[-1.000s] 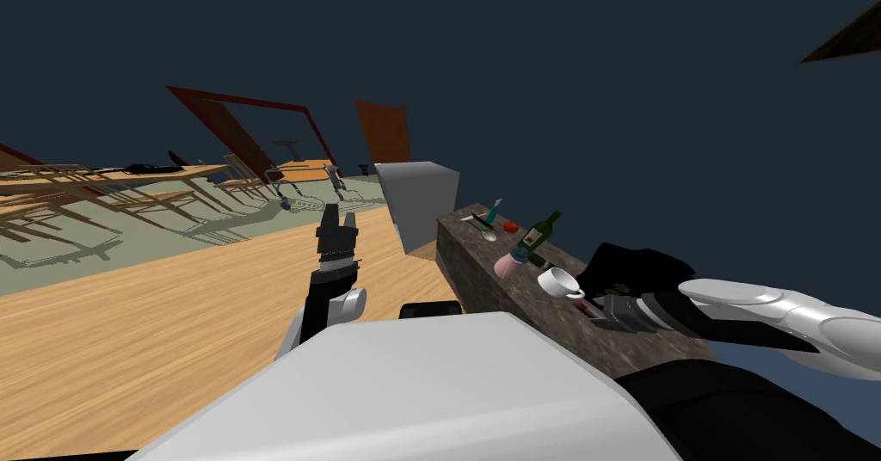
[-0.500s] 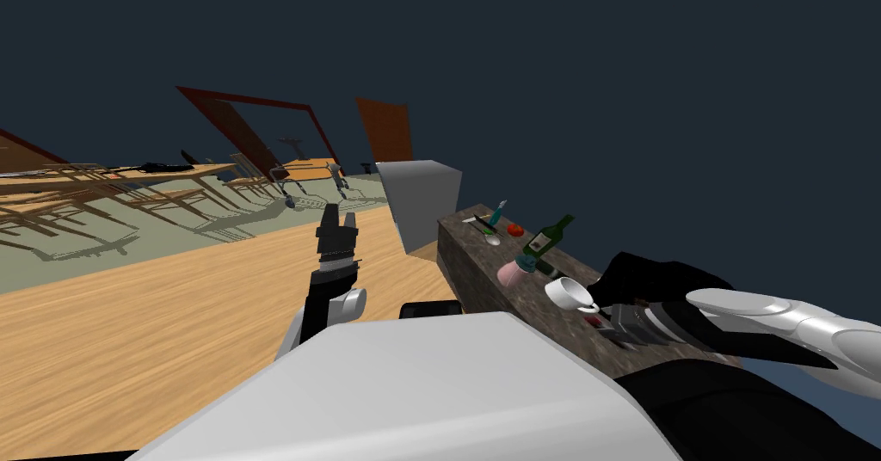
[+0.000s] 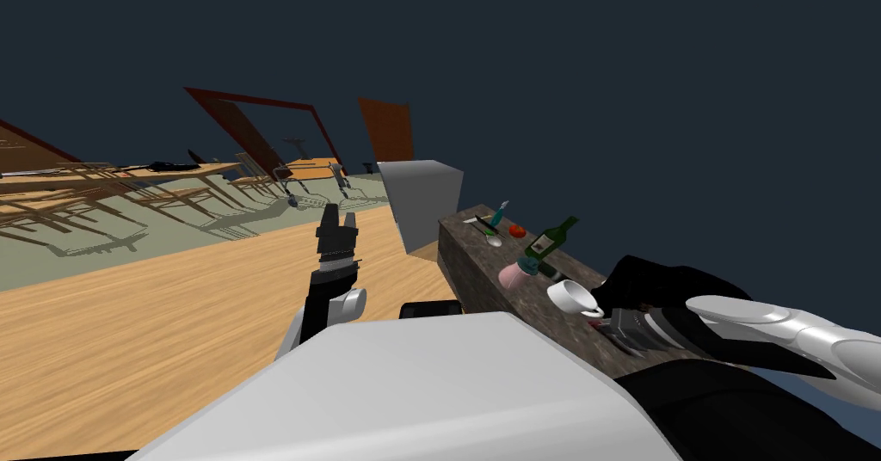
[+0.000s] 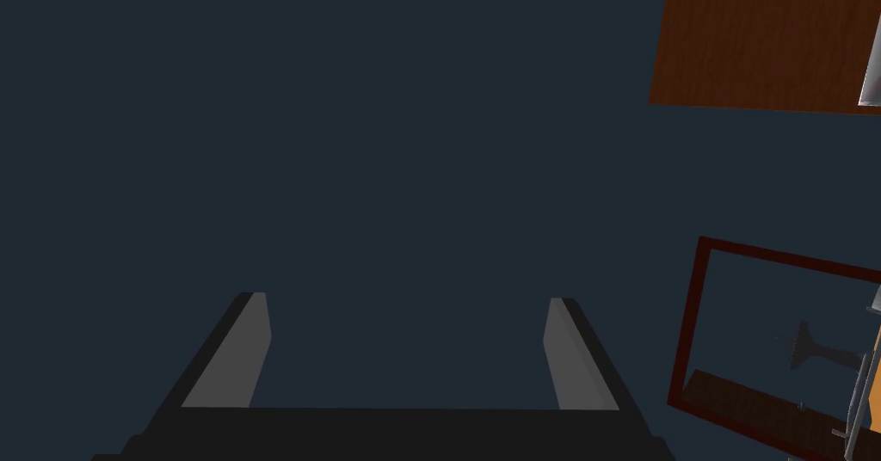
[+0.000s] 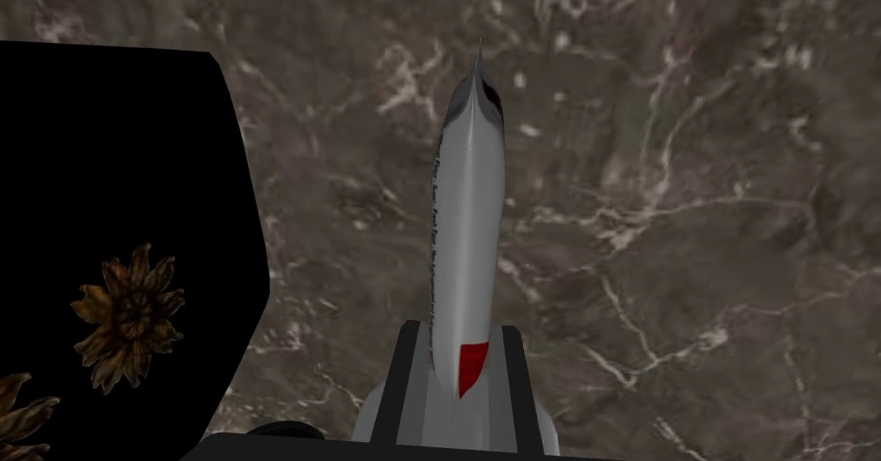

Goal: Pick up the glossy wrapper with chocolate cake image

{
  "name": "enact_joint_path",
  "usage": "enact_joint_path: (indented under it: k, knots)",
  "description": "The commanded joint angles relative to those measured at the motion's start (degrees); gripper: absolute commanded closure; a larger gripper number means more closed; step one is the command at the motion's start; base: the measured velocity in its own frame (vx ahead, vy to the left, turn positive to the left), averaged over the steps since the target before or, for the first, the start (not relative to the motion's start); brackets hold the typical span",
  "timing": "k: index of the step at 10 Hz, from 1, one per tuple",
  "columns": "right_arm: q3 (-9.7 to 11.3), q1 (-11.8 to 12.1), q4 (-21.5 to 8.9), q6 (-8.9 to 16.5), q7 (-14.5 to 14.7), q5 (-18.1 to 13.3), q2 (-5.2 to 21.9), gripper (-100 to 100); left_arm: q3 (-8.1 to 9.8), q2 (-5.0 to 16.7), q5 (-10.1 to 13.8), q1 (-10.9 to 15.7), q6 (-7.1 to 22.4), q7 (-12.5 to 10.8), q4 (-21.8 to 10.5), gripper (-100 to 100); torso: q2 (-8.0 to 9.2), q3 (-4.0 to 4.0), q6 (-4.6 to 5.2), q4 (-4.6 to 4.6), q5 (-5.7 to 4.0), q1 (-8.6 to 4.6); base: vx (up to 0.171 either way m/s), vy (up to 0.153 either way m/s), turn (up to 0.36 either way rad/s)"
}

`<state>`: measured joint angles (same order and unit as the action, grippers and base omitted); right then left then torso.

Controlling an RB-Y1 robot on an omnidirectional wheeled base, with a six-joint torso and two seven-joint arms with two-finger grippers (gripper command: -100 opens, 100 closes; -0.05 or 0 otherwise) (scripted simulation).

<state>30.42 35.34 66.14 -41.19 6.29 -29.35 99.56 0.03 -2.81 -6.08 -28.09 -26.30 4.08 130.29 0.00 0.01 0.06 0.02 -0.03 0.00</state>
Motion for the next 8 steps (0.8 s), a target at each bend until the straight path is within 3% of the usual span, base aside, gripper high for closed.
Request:
enact_joint_path:
  k: [1,3,4,5,7,8]
  knots:
    - [0.0,0.0,0.0,0.0,0.0,0.0,0.0,100,0.0,0.0,0.0,0.0,0.0,0.0,0.0,0,0.0,0.0,0.0,0.0,0.0,0.0,0.0,0.0,0.0]
    - [0.0,0.0,0.0,0.0,0.0,0.0,0.0,100,0.0,0.0,0.0,0.0,0.0,0.0,0.0,0,0.0,0.0,-0.01,0.0,0.0,-0.02,0.0,0.0,0.0]
    - [0.0,0.0,0.0,0.0,0.0,0.0,0.0,0,0.0,0.0,0.0,0.0,0.0,0.0,0.0,0,0.0,0.0,-0.01,0.0,0.0,-0.02,0.0,0.0,0.0]
    - [-0.3,-0.1,0.5,-0.8,-0.5,0.4,1.7,100,0.0,0.0,0.0,0.0,0.0,0.0,0.0,0,0.0,0.0,-0.01,0.0,0.0,-0.02,-0.01,0.006,-0.092]
    - [-0.4,0.2,0.6,-0.8,-0.2,0.7,2.0,100,0.0,0.0,0.0,0.0,0.0,0.0,0.0,0,0.07,0.04,0.03,0.02,0.04,0.05,-0.012,0.006,-0.052]
    - [-0.4,0.2,0.6,-0.8,-0.2,0.8,2.1,0,0.0,0.0,0.0,0.0,0.0,0.0,0.0,0,0.05,0.03,0.01,0.01,0.01,0.03,0.0,0.0,0.0]
